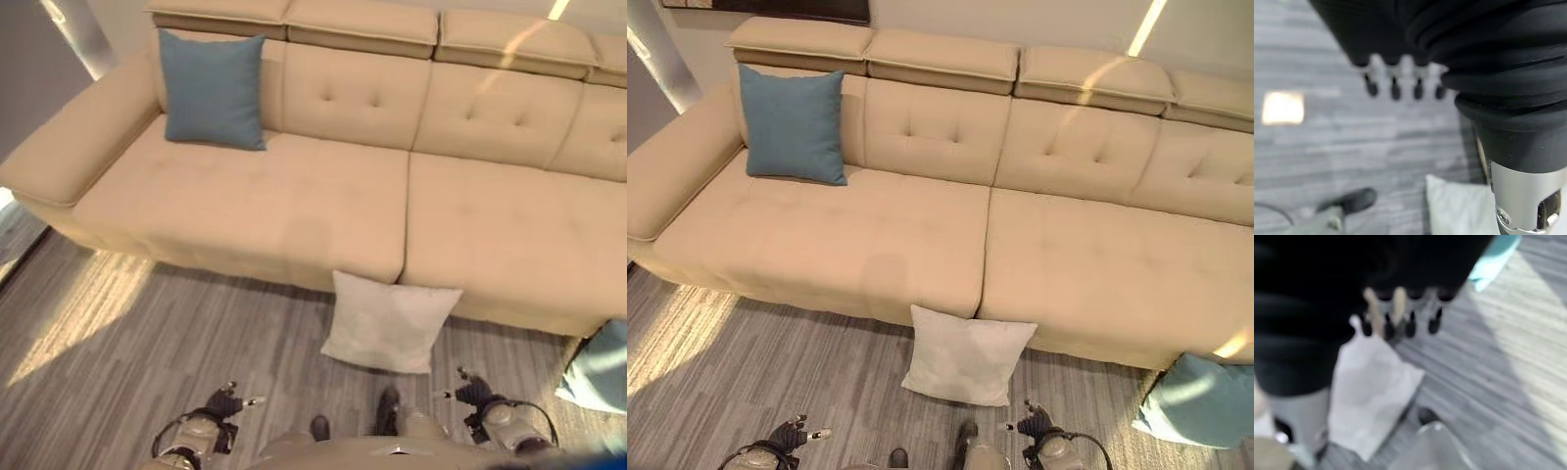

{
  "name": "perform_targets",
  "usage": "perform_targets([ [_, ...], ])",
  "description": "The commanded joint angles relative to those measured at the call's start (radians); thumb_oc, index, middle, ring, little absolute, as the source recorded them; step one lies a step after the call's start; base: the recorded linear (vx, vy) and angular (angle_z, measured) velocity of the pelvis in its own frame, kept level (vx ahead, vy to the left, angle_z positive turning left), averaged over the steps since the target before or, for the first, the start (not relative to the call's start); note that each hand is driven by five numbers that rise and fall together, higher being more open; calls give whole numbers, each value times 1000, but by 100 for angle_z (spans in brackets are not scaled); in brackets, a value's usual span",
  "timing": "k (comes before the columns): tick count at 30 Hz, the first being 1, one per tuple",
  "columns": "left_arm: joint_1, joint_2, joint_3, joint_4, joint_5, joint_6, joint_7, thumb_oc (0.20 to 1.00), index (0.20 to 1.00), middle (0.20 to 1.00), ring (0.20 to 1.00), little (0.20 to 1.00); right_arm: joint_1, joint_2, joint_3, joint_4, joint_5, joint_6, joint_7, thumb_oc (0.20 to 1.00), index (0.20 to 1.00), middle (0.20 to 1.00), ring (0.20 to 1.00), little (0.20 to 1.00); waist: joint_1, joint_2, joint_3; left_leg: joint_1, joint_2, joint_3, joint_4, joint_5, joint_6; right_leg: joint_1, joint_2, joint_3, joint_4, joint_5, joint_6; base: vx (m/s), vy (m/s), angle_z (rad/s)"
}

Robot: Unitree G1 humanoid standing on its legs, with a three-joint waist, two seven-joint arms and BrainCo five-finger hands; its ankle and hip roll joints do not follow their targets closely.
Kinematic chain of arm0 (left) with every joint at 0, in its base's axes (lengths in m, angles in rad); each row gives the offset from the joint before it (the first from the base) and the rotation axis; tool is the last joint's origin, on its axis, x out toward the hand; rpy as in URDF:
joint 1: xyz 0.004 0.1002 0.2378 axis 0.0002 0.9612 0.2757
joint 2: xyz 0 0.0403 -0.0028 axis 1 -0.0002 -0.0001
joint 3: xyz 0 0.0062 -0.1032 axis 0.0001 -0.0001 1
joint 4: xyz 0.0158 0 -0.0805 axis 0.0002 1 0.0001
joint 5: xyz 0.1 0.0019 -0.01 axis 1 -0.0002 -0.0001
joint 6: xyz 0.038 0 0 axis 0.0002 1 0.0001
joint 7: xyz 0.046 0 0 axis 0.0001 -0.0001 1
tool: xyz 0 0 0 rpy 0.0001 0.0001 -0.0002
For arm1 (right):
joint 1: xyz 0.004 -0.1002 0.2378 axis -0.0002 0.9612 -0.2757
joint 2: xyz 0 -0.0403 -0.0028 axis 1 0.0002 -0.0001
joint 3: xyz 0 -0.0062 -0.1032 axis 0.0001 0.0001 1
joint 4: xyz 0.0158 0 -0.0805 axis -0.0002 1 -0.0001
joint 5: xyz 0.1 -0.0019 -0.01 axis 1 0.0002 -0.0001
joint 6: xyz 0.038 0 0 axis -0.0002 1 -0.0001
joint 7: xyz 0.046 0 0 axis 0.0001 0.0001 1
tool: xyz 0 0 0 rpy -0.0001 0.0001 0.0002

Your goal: Pick up all the scattered cushions and arrange them neatly on the sofa.

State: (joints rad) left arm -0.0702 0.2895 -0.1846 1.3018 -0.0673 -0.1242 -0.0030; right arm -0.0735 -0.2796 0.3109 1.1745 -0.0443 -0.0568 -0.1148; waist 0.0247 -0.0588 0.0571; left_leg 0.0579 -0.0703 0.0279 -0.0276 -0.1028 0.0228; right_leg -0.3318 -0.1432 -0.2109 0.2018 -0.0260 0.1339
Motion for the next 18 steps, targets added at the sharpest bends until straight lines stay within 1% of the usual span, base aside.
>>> perform_targets([
  [1, 10, 5, 21, 11, -7, -28, -6, 1000, 1000, 1000, 1000, 1000, -31, -21, 20, 17, -18, -24, -5, 1000, 1000, 1000, 1000, 1000, 26, -27, 0, -27, 32, -112, 72, -14, -52, 181, 36, -12, -217, 119, 21, 181, -152, 71],
  [3, 15, 3, 21, 14, -3, -28, -4, 1000, 1000, 1000, 1000, 1000, -35, -21, 24, 12, -18, -26, -8, 1000, 1000, 1000, 1000, 1000, 26, -30, -8, -28, 51, -120, 86, -6, -73, 208, 44, -9, -225, 105, 11, 172, -188, 25],
  [4, 12, 2, 21, 12, -6, -28, -3, 1000, 1000, 1000, 1000, 1000, -37, -23, 22, 10, -15, -29, -10, 1000, 1000, 1000, 1000, 1000, 26, -31, -6, -46, 64, -119, 111, 17, -90, 222, 45, -19, -232, 100, 8, 66, -152, 24],
  [5, 8, 2, 18, 9, -8, -28, -3, 1000, 1000, 1000, 1000, 1000, -40, -27, 20, 7, -10, -30, -12, 1000, 1000, 1000, 1000, 1000, 24, -34, -4, -73, 75, -111, 145, 36, -103, 233, 44, -25, -237, 94, 5, 16, -182, 48],
  [6, -3, 1, 12, -3, -19, -28, -1, 1000, 1000, 1000, 1000, 1000, -49, -42, 20, -4, 0, -34, -16, 1000, 1000, 1000, 1000, 1000, 23, -44, 9, -130, 100, -75, 226, 63, -113, 252, 45, -35, -247, 84, -7, 12, -162, 39],
  [7, -4, 2, 12, -6, -24, -28, 4, 1000, 1000, 1000, 1000, 1000, -52, -48, 21, -4, 4, -32, -17, 1000, 1000, 1000, 1000, 1000, 22, -49, 13, -145, 108, -59, 245, 60, -109, 261, 47, -37, -250, 76, -13, 54, -133, 25],
  [8, -2, -1, 12, -9, -30, -27, 6, 1000, 1000, 1000, 1000, 1000, -55, -56, 21, 0, 6, -31, -15, 1000, 1000, 1000, 1000, 1000, 24, -52, 11, -155, 101, -53, 215, 33, -97, 275, 51, -33, -260, 68, -13, 84, -34, 1],
  [9, -2, -5, 8, -8, -30, -27, 5, 1000, 1000, 1000, 1000, 1000, -55, -59, 20, 5, 7, -30, -16, 1000, 1000, 1000, 1000, 1000, 23, -51, 7, -165, 91, -51, 187, 36, -95, 282, 52, -31, -267, 67, -10, 99, 21, -9],
  [11, 2, -7, -1, 3, -14, -20, -1, 1000, 1000, 1000, 1000, 1000, -44, -67, 16, 32, -1, -25, -21, 1000, 1000, 1000, 1000, 1000, 27, -41, 1, -184, 72, -38, 113, 62, -85, 286, 65, -27, -269, 63, -7, 79, 59, -2],
  [12, 4, -12, 1, 0, -22, -23, -5, 1000, 1000, 1000, 1000, 1000, -52, -66, 16, 28, -3, -27, -15, 1000, 1000, 1000, 1000, 1000, 33, -35, 0, -175, 67, -53, 82, 62, -82, 284, 72, -12, -260, 57, -8, 51, 107, -1],
  [13, 9, -17, -1, -7, -23, -24, -5, 1000, 1000, 1000, 1000, 1000, -45, -62, 19, 24, -9, -28, -11, 1000, 1000, 1000, 1000, 1000, 30, -27, -1, -178, 54, -79, 78, 71, -77, 279, 78, 2, -254, 60, -5, 22, 171, -49],
  [14, 11, -15, 0, -3, -23, -25, -7, 1000, 1000, 1000, 1000, 1000, -45, -62, 21, 20, -12, -27, -13, 1000, 1000, 1000, 1000, 1000, 29, -25, 0, -174, 51, -76, 75, 76, -76, 272, 75, 8, -256, 69, -3, 18, 212, -70],
  [15, 10, -6, 9, 1, -21, -22, -8, 1000, 1000, 1000, 1000, 1000, -45, -59, 21, 19, -12, -25, -13, 1000, 1000, 1000, 1000, 1000, 32, -32, -4, -161, 43, -76, 66, 73, -68, 270, 71, 22, -262, 79, 0, 21, 185, -67],
  [18, 8, 5, 24, 9, -21, -19, -5, 1000, 1000, 1000, 1000, 1000, -48, -50, 18, 19, -11, -23, -11, 1000, 1000, 1000, 1000, 1000, 42, -37, -4, -153, 33, -74, 68, 63, -57, 263, 56, 28, -248, 84, 10, -5, 112, -20],
])
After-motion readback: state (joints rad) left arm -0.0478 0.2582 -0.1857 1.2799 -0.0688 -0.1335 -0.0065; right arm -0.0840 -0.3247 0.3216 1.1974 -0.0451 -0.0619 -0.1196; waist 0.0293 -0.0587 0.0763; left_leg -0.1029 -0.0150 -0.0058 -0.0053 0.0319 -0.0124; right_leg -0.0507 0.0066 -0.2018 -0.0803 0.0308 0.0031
